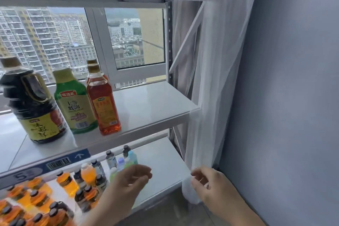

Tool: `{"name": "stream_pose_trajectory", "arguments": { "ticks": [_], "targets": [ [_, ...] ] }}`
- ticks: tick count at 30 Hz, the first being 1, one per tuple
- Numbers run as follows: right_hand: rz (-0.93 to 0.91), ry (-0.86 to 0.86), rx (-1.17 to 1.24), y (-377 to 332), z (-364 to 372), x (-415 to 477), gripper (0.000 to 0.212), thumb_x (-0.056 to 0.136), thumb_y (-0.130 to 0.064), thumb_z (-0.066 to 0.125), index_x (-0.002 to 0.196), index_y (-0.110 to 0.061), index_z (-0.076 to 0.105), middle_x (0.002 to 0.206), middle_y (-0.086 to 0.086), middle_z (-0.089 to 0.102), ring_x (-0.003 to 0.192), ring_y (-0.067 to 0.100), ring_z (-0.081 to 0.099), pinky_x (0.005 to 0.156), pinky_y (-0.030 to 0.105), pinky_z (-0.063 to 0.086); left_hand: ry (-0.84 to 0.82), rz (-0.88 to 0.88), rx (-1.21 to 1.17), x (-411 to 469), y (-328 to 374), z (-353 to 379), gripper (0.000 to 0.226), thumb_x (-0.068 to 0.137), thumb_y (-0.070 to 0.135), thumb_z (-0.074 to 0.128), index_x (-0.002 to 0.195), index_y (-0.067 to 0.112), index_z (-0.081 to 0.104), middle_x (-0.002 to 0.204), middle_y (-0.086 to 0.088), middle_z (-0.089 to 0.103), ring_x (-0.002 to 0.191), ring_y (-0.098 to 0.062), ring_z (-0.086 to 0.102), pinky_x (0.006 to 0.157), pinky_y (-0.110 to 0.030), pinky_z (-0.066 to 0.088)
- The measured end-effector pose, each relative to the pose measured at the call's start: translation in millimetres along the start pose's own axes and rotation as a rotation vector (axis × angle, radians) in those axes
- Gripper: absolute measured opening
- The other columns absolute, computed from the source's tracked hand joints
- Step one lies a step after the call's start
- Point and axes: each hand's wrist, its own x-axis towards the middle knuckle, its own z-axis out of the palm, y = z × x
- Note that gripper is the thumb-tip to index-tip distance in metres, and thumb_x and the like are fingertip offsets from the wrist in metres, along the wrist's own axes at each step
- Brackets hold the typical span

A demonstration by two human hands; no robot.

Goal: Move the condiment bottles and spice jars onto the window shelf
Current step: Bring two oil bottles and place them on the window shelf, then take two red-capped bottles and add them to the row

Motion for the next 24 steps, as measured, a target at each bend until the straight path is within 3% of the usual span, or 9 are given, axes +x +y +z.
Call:
{"name": "stream_pose_trajectory", "arguments": {
  "ticks": [5, 7, 10, 15, 19, 24],
  "targets": [
    [0.036, 0.028, -0.005, 12, -22, -63, 0.018, 0.085, -0.063, 0.052, 0.089, -0.048, 0.061, 0.093, -0.033, 0.064, 0.085, -0.003, 0.063, 0.072, 0.018, 0.051, -0.024, 0.053, 0.085, -42, 15, 27, 0.018, 0.095, 0.016, 0.07, 0.099, 0.033, 0.074, 0.096, 0.018, 0.078, 0.089, -0.003, 0.072, 0.084, -0.029, 0.058],
    [0.047, 0.042, -0.024, 14, -27, -89, 0.022, 0.085, -0.062, 0.052, 0.094, -0.044, 0.061, 0.09, -0.026, 0.066, 0.083, -0.001, 0.063, 0.072, 0.021, 0.053, -0.036, 0.079, 0.081, -56, 22, 32, 0.019, 0.096, 0.016, 0.07, 0.101, 0.034, 0.073, 0.097, 0.02, 0.078, 0.09, -0.001, 0.072, 0.085, -0.03, 0.058],
    [0.08, 0.104, -0.058, 16, -35, -124, 0.02, 0.09, -0.053, 0.056, 0.103, -0.039, 0.063, 0.091, -0.021, 0.067, 0.084, 0.0, 0.064, 0.078, 0.028, 0.057, -0.069, 0.131, 0.11, -76, 35, 39, 0.02, 0.096, 0.016, 0.069, 0.102, 0.035, 0.071, 0.096, 0.024, 0.077, 0.091, 0.003, 0.071, 0.082, -0.023, 0.056],
    [0.154, 0.221, -0.065, 9, -41, -187, 0.012, 0.093, -0.047, 0.059, 0.102, -0.039, 0.063, 0.09, -0.019, 0.067, 0.086, -0.002, 0.064, 0.077, 0.024, 0.055, -0.126, 0.254, 0.203, -105, 45, 51, 0.021, 0.094, 0.018, 0.069, 0.097, 0.038, 0.071, 0.093, 0.035, 0.072, 0.087, 0.015, 0.066, 0.07, -0.005, 0.046],
    [0.232, 0.249, -0.089, -1, -38, -236, 0.014, 0.096, -0.046, 0.06, 0.107, -0.038, 0.063, 0.094, -0.019, 0.066, 0.087, -0.003, 0.063, 0.073, 0.015, 0.049, -0.194, 0.269, 0.206, -134, 45, 57, 0.018, 0.094, 0.021, 0.067, 0.097, 0.039, 0.071, 0.097, 0.026, 0.074, 0.087, 0.016, 0.064, 0.073, -0.013, 0.047],
    [0.304, 0.313, -0.108, -5, -42, -297, 0.015, 0.094, -0.046, 0.062, 0.106, -0.037, 0.064, 0.093, -0.019, 0.067, 0.086, -0.002, 0.063, 0.078, 0.024, 0.054, -0.257, 0.308, 0.193, -180, 49, 71, 0.017, 0.094, 0.022, 0.068, 0.098, 0.038, 0.072, 0.093, 0.027, 0.074, 0.086, 0.015, 0.064, 0.07, -0.009, 0.045]
  ]
}}
